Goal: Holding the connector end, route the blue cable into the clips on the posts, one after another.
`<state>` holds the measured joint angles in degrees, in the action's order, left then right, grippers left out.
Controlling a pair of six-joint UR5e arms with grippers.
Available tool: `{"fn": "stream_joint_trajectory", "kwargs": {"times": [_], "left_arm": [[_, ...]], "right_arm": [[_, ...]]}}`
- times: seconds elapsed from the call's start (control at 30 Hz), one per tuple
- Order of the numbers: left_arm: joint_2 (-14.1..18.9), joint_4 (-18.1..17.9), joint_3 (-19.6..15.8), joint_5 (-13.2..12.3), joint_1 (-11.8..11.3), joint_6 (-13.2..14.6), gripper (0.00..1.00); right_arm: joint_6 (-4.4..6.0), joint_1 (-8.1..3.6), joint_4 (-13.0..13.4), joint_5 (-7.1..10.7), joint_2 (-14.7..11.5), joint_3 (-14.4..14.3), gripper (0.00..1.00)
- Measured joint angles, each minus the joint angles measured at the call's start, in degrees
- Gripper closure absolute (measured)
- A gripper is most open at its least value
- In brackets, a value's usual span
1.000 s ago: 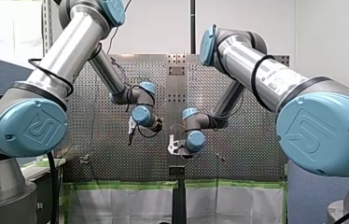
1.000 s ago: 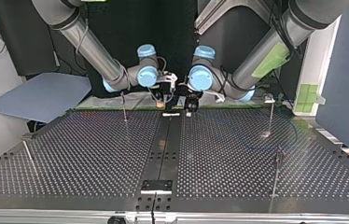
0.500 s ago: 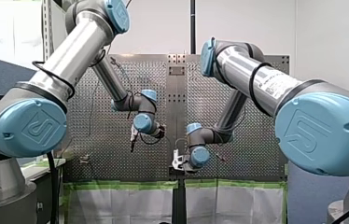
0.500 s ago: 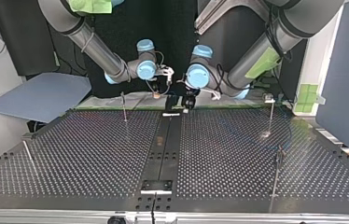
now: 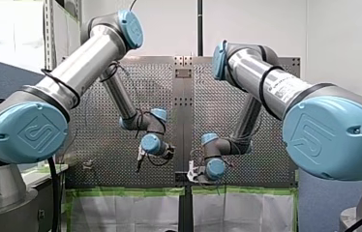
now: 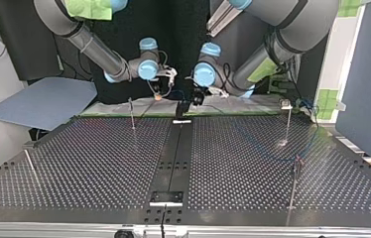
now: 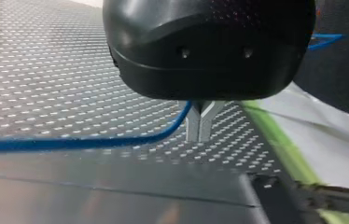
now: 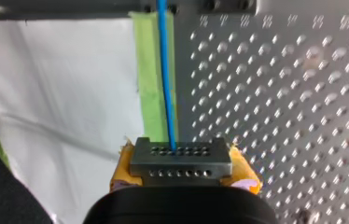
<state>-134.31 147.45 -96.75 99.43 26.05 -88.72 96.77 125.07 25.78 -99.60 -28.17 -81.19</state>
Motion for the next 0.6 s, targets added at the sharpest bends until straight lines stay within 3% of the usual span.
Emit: {"fn": "stream_joint_trajectory", "kwargs": {"times": [0.23, 0.37, 0.6], "left_arm": [[-3.5, -1.2, 0.0, 0.5, 1.5, 2.0, 1.0], [-5.5, -2.9, 0.0, 0.5, 2.3, 1.5, 1.0], [-9.0, -4.4, 0.0, 0.5, 2.9, 0.4, 1.0]], "right_arm": [[0.13, -0.6, 3.6, -1.14, -0.2, -3.7, 1.0], [0.2, -0.72, 5.3, -1.71, -0.3, -6.0, 1.0], [1.65, -2.01, 8.5, -2.15, -0.4, -9.5, 1.0]]}}
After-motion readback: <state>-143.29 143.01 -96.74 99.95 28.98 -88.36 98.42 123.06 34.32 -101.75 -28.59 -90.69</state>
